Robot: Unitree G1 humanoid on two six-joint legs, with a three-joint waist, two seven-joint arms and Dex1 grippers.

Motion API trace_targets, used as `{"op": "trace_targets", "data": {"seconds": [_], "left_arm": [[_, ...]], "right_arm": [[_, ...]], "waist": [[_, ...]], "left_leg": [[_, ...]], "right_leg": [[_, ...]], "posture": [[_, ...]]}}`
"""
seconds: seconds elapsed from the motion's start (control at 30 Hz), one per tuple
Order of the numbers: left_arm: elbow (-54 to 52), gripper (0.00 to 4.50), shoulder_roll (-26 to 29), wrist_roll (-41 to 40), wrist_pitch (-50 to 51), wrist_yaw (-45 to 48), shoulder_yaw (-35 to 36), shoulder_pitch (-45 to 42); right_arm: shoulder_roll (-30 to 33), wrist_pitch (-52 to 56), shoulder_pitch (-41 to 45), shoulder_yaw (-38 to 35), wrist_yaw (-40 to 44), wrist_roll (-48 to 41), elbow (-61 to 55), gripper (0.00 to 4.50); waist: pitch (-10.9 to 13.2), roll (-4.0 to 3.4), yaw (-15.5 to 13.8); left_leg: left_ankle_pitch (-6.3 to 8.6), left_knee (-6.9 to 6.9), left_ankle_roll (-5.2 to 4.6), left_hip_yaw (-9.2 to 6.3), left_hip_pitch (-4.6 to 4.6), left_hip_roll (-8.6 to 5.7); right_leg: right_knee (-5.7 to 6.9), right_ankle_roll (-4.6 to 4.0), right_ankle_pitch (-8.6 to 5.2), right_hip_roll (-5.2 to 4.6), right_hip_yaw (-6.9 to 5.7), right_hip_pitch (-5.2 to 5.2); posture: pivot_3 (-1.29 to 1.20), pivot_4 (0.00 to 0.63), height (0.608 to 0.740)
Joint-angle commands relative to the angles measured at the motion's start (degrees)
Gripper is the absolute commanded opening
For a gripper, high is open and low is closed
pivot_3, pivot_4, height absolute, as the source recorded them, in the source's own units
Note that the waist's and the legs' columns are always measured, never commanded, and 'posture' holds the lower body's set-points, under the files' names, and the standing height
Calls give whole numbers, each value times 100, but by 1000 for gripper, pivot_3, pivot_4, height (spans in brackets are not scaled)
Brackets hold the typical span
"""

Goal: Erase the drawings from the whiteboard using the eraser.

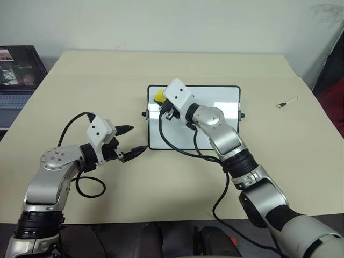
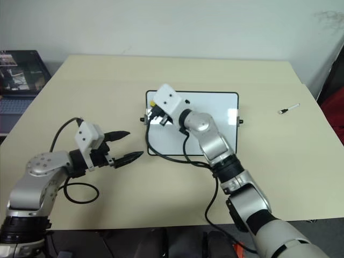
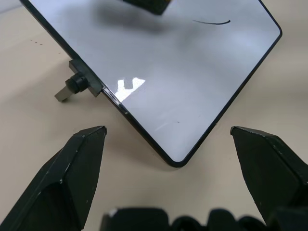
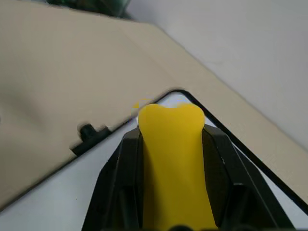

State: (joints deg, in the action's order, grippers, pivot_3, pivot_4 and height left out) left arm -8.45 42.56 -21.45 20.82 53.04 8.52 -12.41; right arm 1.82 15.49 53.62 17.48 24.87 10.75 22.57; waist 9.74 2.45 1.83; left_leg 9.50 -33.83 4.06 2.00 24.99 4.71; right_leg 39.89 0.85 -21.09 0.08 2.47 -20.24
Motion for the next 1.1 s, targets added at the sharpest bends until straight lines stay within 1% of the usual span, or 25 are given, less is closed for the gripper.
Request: {"op": "trace_targets", "data": {"seconds": [0.03,0.13,0.27,0.43,0.57,0.63,0.67,0.77,0.87,0.93,1.07,1.1], "left_arm": [[-157,4500,43,-21,-43,-26,44,-70],[-172,4500,36,-28,-37,-38,42,-65],[-168,4500,38,-38,-31,-42,56,-53],[-144,4500,5,-48,-33,-39,21,-92],[-156,4500,-21,-82,-30,-21,3,-156],[-183,4500,-29,-120,-4,-5,-4,-218],[-189,4500,-30,-128,3,-1,-6,-233],[-296,4500,-54,-200,51,-5,-9,-307],[-344,4500,-84,-228,54,-49,4,-339],[-349,4500,-153,-211,22,-131,31,-353],[-334,4500,-262,-197,-24,-262,61,-361],[-338,4500,-301,-212,-19,-297,67,-347]], "right_arm": [[-44,-134,-62,248,-35,202,317,1300],[26,-190,-182,353,26,308,475,1300],[357,-244,-505,608,256,510,416,1300],[315,-156,-676,553,447,317,56,1300],[277,25,-562,38,555,-165,-631,1300],[299,347,-476,-346,618,-524,-1234,1300],[311,457,-462,-427,628,-608,-1391,1300],[489,913,-580,-823,665,-941,-2432,1300],[786,1413,-1121,-1088,768,-1293,-3645,1300],[1064,1633,-1733,-1288,795,-1449,-4401,1300],[1287,1899,-2847,-1695,661,-1843,-5462,1300],[1293,1914,-3251,-1808,585,-1907,-5701,1300]], "waist": [[2,-2,17],[1,-2,53],[1,-1,39],[-1,2,17],[2,-1,4],[7,-3,-6],[7,-3,-8],[7,-4,-12],[6,-2,-25],[6,-1,-34],[8,-5,-24],[8,-5,-19]], "left_leg": [[2,0,3,4,1,-1],[4,-2,4,10,-8,0],[3,-9,3,1,-19,-1],[-5,-17,-8,-8,-29,-2],[-7,-17,-9,-8,-27,-1],[-7,-16,-9,-6,-17,-2],[-7,-16,-8,-5,-9,-2],[-6,-11,-7,-1,-5,-2],[-3,-8,-4,-1,-3,-1],[1,-9,0,0,-3,-2],[2,-11,1,4,-4,-5],[2,-10,1,3,-4,-6]], "right_leg": [[-5,0,0,0,4,0],[-1,1,-1,0,10,4],[11,0,0,0,0,15],[14,-2,8,-1,-8,31],[19,-3,9,0,-8,28],[18,-3,9,0,-7,19],[16,-3,9,-1,-7,14],[4,-2,8,-1,-5,11],[-3,2,5,-1,-5,12],[-6,6,2,-1,-4,15],[-9,6,2,-1,3,17],[-6,6,2,-1,3,17]], "posture": [[0,150,740],[0,150,740],[0,150,740],[0,150,740],[0,150,740],[0,150,740],[0,150,740],[0,150,740],[0,150,740],[0,150,740],[0,150,740],[0,150,740]]}}
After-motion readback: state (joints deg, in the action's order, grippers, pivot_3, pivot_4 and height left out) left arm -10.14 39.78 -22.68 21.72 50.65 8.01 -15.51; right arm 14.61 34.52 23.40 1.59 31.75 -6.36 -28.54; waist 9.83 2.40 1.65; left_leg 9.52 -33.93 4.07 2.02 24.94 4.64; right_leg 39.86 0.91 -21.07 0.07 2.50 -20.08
